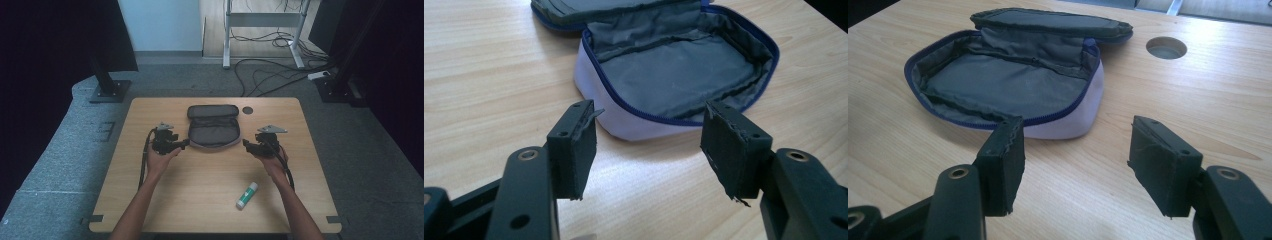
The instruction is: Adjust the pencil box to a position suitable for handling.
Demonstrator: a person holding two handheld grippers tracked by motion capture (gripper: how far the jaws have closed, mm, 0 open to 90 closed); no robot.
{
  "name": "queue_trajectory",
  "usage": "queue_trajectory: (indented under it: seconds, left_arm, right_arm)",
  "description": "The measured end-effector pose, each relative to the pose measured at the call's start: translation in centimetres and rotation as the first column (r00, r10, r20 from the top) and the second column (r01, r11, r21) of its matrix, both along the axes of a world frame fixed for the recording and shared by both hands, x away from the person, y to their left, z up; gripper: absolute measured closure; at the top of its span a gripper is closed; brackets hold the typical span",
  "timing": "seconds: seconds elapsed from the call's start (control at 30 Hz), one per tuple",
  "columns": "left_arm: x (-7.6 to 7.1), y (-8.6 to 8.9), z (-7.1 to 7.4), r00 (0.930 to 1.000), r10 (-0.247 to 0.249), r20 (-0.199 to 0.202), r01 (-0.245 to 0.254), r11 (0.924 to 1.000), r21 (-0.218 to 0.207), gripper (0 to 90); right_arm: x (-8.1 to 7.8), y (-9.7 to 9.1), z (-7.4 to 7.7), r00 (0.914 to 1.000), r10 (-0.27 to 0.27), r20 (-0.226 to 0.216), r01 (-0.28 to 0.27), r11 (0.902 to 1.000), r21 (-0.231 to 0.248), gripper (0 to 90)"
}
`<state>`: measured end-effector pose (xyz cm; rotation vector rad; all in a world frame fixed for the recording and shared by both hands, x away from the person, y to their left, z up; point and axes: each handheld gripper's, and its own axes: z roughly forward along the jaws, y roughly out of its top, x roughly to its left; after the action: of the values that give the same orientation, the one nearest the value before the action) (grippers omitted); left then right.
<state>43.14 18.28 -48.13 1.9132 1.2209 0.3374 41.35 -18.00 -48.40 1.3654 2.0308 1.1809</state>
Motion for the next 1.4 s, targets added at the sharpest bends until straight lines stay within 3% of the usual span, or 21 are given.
queue_trajectory:
  seconds: [0.3,0.53,0.73,0.9,1.0,1.07,1.3,1.33,1.4]
  left_arm:
    - [1.9,-0.4,-0.4,0.9997,0.017,-0.015,-0.017,0.9995,0.027,39.5]
    - [4.5,-1.8,-1.6,0.9988,0.011,-0.047,-0.009,0.9992,0.039,39.4]
    - [5.3,-2.1,-2.0,0.9984,0.020,-0.053,-0.018,0.9991,0.039,39.5]
    - [5.7,-1.9,-2.5,0.9972,0.042,-0.062,-0.039,0.9981,0.047,39.8]
    - [5.9,-1.9,-3.0,0.9962,0.060,-0.064,-0.054,0.9947,0.087,39.8]
    - [6.0,-1.9,-3.2,0.9955,0.066,-0.068,-0.060,0.9945,0.086,39.8]
    - [6.6,-2.2,-4.3,0.9941,0.077,-0.077,-0.069,0.9932,0.093,41.3]
    - [6.7,-2.4,-4.6,0.9944,0.078,-0.071,-0.069,0.9906,0.118,41.7]
    - [6.7,-2.6,-4.8,0.9944,0.078,-0.071,-0.068,0.9900,0.123,42.0]
  right_arm:
    - [1.9,1.0,-0.3,0.9995,0.023,-0.024,-0.023,0.9997,0.000,40.7]
    - [3.9,1.9,-1.4,0.9987,0.001,-0.050,-0.001,0.9999,-0.010,42.1]
    - [5.2,2.3,-2.5,0.9975,-0.013,-0.069,0.013,0.9999,-0.003,43.0]
    - [5.8,2.6,-2.8,0.9981,-0.014,-0.060,0.014,0.9999,0.009,45.4]
    - [6.2,2.9,-3.0,0.9970,-0.015,-0.076,0.015,0.9999,0.006,46.7]
    - [6.4,3.1,-2.9,0.9979,-0.015,-0.064,0.015,0.9999,0.008,47.3]
    - [7.3,3.5,-3.6,0.9955,-0.042,-0.085,0.039,0.9986,-0.036,48.3]
    - [7.6,3.4,-4.0,0.9942,-0.043,-0.099,0.039,0.9983,-0.043,49.3]
    - [7.7,3.4,-4.2,0.9936,-0.043,-0.105,0.038,0.9983,-0.043,50.2]
